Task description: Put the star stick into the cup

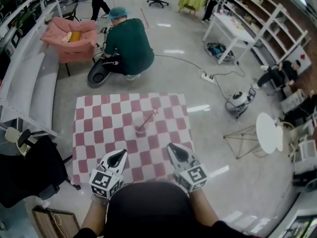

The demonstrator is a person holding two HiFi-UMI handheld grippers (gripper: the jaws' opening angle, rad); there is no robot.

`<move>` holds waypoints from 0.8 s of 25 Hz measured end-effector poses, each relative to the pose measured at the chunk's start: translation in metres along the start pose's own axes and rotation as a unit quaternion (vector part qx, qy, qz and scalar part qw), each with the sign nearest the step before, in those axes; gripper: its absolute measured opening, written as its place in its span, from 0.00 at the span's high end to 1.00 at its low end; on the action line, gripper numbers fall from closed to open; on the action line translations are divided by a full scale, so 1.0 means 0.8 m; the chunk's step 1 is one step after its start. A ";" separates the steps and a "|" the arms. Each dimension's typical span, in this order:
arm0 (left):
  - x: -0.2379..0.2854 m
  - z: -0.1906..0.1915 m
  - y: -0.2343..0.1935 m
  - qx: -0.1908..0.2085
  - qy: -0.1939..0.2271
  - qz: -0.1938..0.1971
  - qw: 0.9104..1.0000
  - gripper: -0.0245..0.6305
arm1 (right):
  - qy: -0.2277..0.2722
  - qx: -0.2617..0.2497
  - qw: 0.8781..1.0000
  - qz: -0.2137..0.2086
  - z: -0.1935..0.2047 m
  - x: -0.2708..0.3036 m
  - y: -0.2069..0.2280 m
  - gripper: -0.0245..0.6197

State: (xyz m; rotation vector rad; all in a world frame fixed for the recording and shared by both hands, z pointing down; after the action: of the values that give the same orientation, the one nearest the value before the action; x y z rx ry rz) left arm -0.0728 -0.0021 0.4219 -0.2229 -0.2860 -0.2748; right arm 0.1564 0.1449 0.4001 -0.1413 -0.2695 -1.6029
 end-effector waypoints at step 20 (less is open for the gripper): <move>-0.003 0.000 -0.016 -0.010 0.009 -0.005 1.000 0.90 | -0.008 -0.001 1.000 0.007 0.000 0.006 0.001 0.91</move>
State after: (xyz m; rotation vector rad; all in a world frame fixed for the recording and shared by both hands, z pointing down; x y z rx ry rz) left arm -0.0793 -0.0137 0.4237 -0.2393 -0.2675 -0.2896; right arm 0.1571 0.1400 0.4014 -0.1568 -0.2792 -1.5890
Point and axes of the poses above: the fingertips, and each gripper's own axes: x forward along the fingers, y to its right, z out of its underside, the point moved 9 cm from there along -x, backward along the fingers, and after that the axes turned 2 degrees about y, right-handed, at the moved point
